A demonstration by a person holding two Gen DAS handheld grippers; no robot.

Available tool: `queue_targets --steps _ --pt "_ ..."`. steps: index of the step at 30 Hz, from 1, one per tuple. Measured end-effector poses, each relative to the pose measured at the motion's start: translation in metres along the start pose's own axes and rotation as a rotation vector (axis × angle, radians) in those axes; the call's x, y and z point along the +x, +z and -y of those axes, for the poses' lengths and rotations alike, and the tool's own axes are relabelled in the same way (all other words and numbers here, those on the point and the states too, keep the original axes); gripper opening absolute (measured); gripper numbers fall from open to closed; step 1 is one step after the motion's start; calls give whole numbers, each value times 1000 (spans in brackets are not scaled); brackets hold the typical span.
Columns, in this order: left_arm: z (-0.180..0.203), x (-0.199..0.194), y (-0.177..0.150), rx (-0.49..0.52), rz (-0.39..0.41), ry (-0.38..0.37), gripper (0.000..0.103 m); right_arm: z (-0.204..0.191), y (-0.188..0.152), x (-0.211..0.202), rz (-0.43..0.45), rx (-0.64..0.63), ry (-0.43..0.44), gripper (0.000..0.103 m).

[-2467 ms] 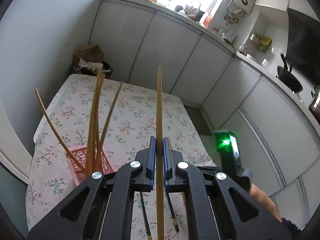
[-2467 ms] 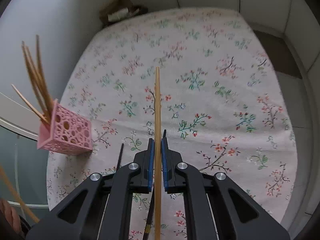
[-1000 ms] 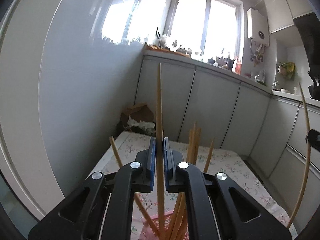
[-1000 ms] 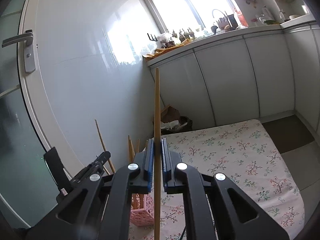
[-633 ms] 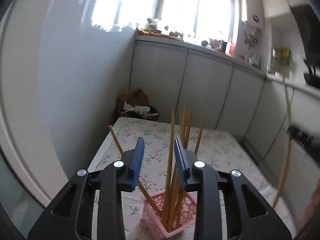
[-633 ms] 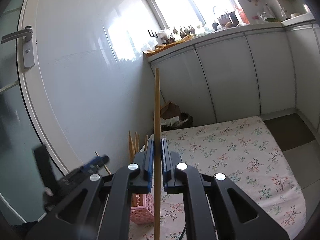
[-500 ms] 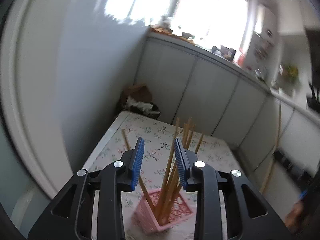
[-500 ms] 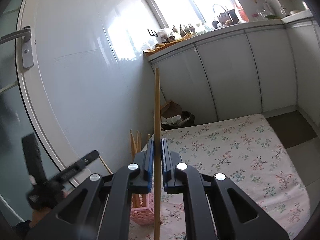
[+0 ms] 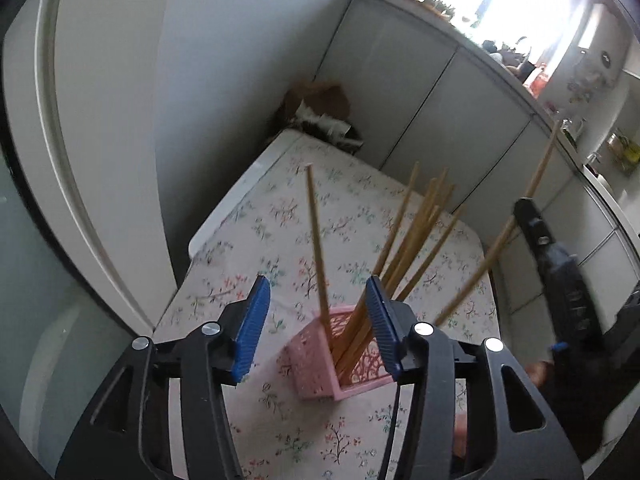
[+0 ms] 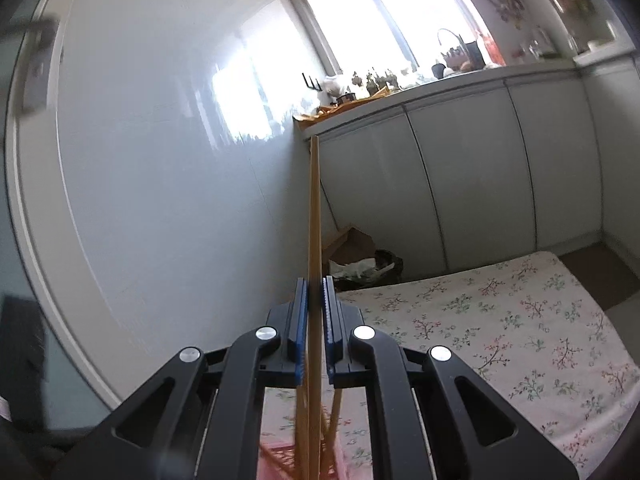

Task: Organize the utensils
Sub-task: 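Lower both chopsticks into the pink cup and open both grippers, then move both open grippers down to the two black chopsticks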

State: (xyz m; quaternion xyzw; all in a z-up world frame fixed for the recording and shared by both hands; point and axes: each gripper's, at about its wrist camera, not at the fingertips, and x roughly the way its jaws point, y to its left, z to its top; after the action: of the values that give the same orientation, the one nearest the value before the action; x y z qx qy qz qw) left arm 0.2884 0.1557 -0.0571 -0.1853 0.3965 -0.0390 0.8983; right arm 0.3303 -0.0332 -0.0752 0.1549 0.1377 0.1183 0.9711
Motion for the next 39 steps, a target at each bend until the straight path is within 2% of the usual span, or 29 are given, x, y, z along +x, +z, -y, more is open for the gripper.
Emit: queue_targets --steps 4,9,13,18,19,20,21,23,26,29,33,35,39 --pt "-5 -1 1 -6 -3 8 49 -7 -19 6 2 -77 -30 7" --pt "3 4 -1 30 -19 16 49 -6 -36 4 -5 -97 -55 9" --pt "4 5 -2 30 -24 17 52 -3 -45 -3 -41 -104 -42 10" --pt "5 5 -1 34 -20 8 52 2 -40 -16 -113 -93 -15 10" --pt "6 4 -1 33 -20 5 52 7 -34 -20 -146 -75 -17 11" --pt "7 2 -2 33 -21 -7 52 12 -29 -23 -169 -60 -23 15" --pt "8 1 -3 36 -21 -16 52 19 -21 -29 -192 -41 -41 24" --pt "14 -2 -6 59 -24 -29 52 31 -3 -40 -233 -27 -66 32" --pt "34 -8 -14 134 -32 -39 52 52 20 -63 -310 -27 -104 32" --pt "54 -9 -25 188 -44 -50 52 75 30 -84 -417 -28 -156 38" --pt "87 -9 -48 280 -84 -63 53 111 13 -99 -532 73 -194 39" --pt "105 -5 -63 347 -117 -52 62 126 -2 -96 -629 100 -228 39" --pt "123 13 -90 400 -205 -29 66 143 -24 -95 -771 132 -222 43"
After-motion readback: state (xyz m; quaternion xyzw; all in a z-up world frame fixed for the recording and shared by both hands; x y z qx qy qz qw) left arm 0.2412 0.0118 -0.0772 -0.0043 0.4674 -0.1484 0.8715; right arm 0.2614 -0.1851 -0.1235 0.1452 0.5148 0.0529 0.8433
